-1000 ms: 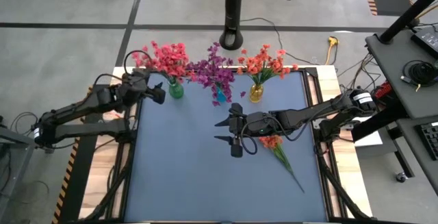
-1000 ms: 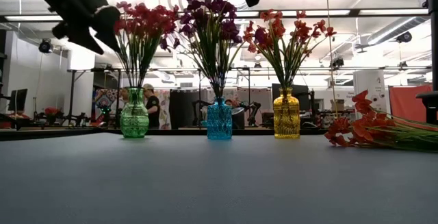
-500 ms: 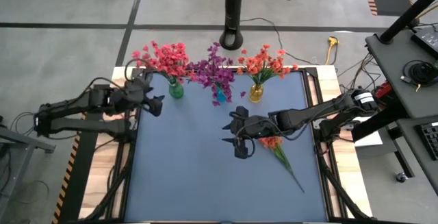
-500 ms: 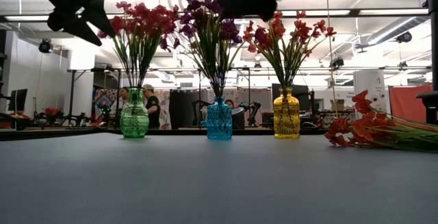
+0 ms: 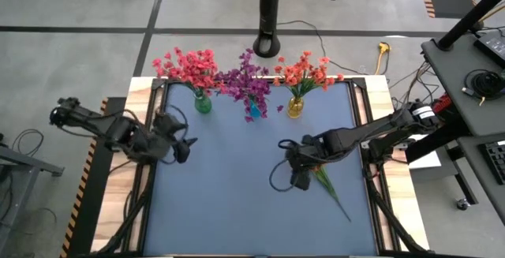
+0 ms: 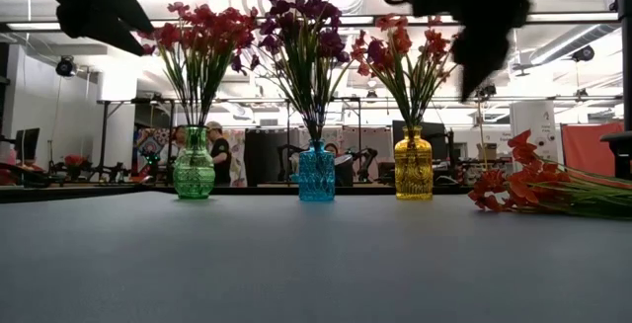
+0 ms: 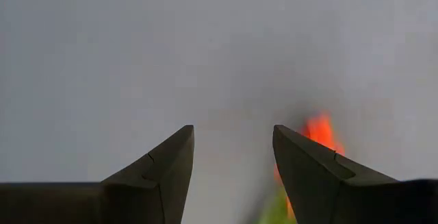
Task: Sort flowers into vase by color
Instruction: Put the orange flower into the green vase
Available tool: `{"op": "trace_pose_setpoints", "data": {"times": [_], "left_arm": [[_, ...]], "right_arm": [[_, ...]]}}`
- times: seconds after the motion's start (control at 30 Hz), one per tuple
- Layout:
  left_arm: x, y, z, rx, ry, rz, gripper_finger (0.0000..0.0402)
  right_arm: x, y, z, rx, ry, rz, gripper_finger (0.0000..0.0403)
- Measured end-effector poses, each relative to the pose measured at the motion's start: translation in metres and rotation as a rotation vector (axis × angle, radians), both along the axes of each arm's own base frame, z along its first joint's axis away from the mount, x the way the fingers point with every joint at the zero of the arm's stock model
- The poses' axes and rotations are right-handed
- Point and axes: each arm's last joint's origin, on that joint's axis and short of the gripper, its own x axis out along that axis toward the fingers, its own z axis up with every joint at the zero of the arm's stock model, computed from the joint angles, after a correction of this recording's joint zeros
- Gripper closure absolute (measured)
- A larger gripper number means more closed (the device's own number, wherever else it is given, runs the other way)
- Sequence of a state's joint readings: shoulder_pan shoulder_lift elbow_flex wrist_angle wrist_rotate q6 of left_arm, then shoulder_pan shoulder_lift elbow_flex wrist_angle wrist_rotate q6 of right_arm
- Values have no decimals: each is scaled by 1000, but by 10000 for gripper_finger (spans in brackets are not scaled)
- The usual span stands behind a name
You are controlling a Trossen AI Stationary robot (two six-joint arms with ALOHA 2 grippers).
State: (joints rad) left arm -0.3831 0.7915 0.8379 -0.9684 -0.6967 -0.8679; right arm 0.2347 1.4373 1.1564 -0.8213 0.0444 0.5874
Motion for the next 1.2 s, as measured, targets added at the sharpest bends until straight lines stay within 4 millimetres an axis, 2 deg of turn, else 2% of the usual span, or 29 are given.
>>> {"op": "trace_pose_setpoints", "data": {"times": [0.2, 0.4, 0.5, 0.7, 0.9, 1.2], "left_arm": [[13, -24, -13, 13, 63, -69, 107], [27, -39, -27, 30, 121, -74, 107], [33, -46, -33, 42, 144, -89, 107], [42, -62, -45, 56, 170, -126, 107], [45, -74, -56, 80, 215, -149, 107], [52, -81, -69, 81, 248, -124, 107]], "right_arm": [[-25, 1, -4, 23, 236, -162, 211], [-40, -3, -2, 9, 368, -311, 206], [-46, -2, -2, -2, 414, -360, 187], [-52, 12, -5, -10, 427, -375, 120], [-63, 28, -25, -19, 445, -424, 84], [-71, 34, -71, 81, 394, -462, 72]]}}
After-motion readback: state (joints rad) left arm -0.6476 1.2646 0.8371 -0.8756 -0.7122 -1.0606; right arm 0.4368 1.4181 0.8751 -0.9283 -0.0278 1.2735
